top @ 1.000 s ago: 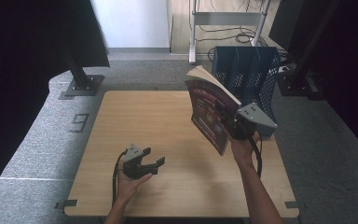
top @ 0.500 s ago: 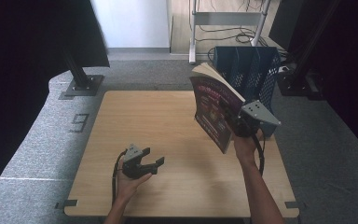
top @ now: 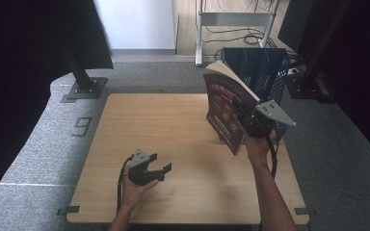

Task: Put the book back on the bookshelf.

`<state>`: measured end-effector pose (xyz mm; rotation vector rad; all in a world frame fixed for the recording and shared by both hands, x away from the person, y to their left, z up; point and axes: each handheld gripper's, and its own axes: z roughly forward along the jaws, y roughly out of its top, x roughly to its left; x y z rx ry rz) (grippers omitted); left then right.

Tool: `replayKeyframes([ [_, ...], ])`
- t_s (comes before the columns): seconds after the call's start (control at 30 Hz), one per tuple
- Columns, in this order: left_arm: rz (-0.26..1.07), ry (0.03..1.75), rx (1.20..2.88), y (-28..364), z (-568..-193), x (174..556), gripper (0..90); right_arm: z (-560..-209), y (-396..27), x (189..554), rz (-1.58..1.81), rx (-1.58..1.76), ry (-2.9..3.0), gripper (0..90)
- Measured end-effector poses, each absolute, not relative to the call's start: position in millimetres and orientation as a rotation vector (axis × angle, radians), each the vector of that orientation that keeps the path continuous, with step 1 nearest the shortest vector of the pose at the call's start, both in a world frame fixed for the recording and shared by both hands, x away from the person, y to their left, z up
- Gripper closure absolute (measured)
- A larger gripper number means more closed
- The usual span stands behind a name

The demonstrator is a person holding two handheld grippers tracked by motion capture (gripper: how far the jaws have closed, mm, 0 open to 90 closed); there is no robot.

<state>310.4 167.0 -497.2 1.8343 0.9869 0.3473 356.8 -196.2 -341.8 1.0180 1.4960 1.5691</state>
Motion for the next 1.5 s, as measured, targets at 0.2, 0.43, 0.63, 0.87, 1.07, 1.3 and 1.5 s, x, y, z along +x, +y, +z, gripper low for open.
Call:
replayKeyframes([
  [0.2, 0.344, 0.99, 1.837, 167, -498, 311, 23.4, -342, -204, 362, 1.555, 1.044, 1.472, 81.9],
  [0.43, 0.343, 0.99, 1.838, 167, -497, 311, 23.5, -344, -213, 366, 1.53, 1.067, 1.451, 81.9],
  [0.63, 0.343, 0.992, 1.838, 168, -498, 311, 23.5, -344, -219, 370, 1.515, 1.089, 1.439, 81.9],
  [0.87, 0.343, 0.992, 1.837, 168, -498, 311, 23.5, -345, -224, 375, 1.493, 1.108, 1.432, 81.9],
  [1.07, 0.34, 0.992, 1.84, 167, -499, 311, 23.7, -347, -228, 379, 1.48, 1.122, 1.418, 81.9],
  [1.3, 0.339, 0.99, 1.846, 165, -499, 311, 23.7, -349, -232, 383, 1.472, 1.136, 1.404, 81.9],
  [1.5, 0.341, 0.987, 1.849, 166, -499, 310, 23.9, -349, -233, 391, 1.463, 1.155, 1.391, 81.9],
])
